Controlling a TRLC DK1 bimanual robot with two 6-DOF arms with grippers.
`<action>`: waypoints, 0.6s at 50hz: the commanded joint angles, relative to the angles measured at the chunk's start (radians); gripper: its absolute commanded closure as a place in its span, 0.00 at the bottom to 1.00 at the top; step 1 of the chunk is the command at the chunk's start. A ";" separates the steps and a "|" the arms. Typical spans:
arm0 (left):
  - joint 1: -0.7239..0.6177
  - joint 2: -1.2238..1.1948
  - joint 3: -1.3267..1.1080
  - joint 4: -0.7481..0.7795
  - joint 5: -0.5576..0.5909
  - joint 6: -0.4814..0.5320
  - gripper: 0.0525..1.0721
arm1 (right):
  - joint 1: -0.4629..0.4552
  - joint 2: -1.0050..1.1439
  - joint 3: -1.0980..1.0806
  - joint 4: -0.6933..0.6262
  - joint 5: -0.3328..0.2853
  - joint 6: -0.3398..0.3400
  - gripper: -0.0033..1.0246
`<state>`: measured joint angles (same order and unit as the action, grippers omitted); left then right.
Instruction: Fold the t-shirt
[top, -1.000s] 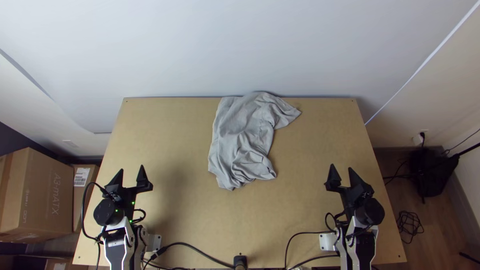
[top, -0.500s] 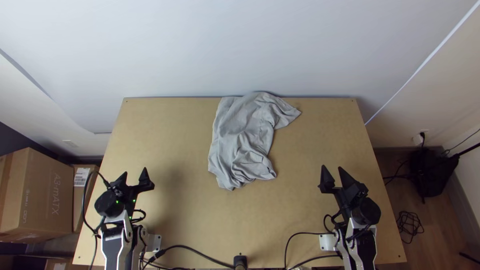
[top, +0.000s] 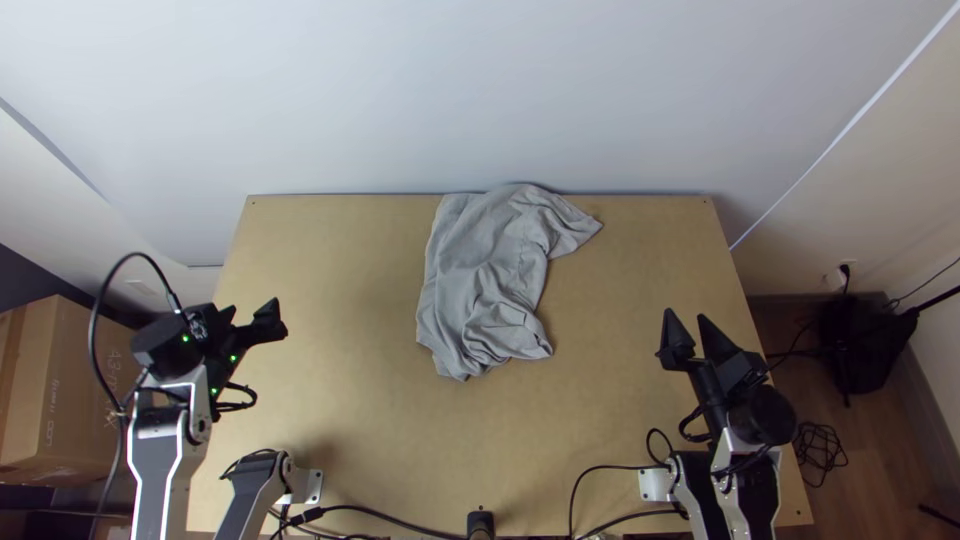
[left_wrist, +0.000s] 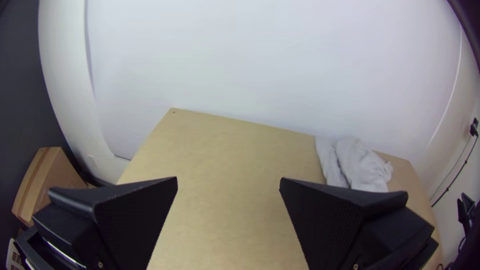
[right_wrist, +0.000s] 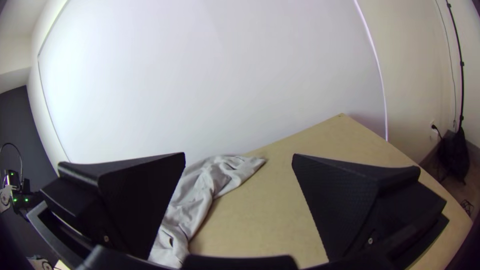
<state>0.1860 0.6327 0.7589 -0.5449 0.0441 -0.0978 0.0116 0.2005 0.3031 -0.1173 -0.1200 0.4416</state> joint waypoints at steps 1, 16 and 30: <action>-0.045 0.068 0.163 -0.101 0.011 -0.022 0.04 | 0.030 0.083 0.120 0.010 0.005 0.059 0.04; -0.118 0.173 0.434 -0.354 0.040 -0.029 0.04 | 0.238 0.258 0.352 -0.107 0.039 0.086 0.04; -0.115 0.257 0.640 -0.561 0.094 -0.057 0.04 | 0.413 0.378 0.384 -0.226 0.057 0.195 0.04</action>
<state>0.0727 0.8543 1.3178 -1.0542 0.1207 -0.1326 0.3977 0.5388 0.6891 -0.3336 -0.0887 0.5606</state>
